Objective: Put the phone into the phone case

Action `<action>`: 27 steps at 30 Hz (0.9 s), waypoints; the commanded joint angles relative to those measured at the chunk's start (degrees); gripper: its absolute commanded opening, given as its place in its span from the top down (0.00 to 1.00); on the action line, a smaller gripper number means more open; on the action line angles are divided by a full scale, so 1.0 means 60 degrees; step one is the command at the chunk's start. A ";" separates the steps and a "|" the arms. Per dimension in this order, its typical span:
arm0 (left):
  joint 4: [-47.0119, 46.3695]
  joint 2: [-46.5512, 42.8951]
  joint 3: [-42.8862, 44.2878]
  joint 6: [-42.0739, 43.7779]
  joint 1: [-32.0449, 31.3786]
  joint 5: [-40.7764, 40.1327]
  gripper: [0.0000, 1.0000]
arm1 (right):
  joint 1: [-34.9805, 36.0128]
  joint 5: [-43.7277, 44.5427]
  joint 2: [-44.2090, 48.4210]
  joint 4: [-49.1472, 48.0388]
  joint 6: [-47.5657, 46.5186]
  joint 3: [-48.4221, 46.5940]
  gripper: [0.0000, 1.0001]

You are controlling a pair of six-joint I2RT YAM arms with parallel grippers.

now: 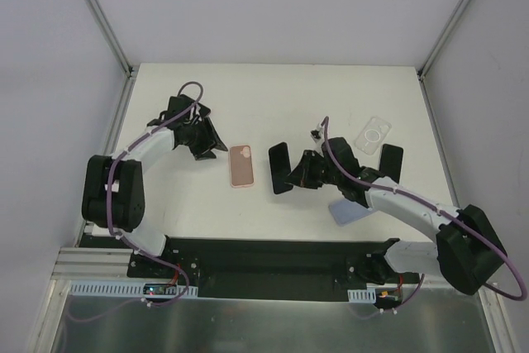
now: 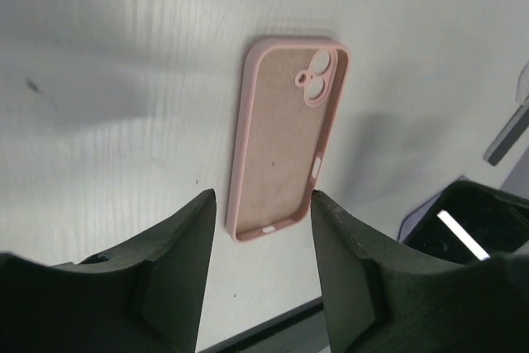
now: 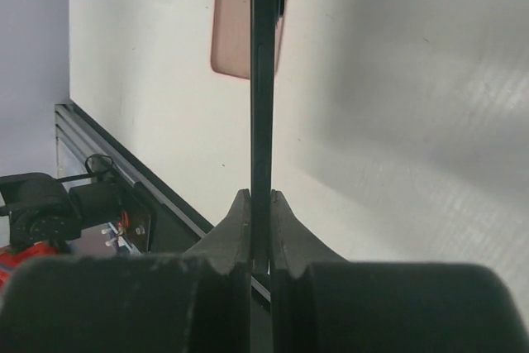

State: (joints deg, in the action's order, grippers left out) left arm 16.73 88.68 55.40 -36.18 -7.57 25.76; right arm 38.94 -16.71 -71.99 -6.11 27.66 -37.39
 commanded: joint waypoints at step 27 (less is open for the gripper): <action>0.2602 0.1934 0.1301 -0.1321 -0.3263 -0.3810 1.00 | 0.0029 0.1525 0.3194 0.2381 -0.1241 0.0444 0.98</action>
State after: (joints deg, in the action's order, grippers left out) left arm 27.46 105.32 67.90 -37.91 -23.53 2.44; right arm 38.94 -7.68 -54.39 11.46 20.23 -35.51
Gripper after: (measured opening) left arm 0.008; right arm 0.061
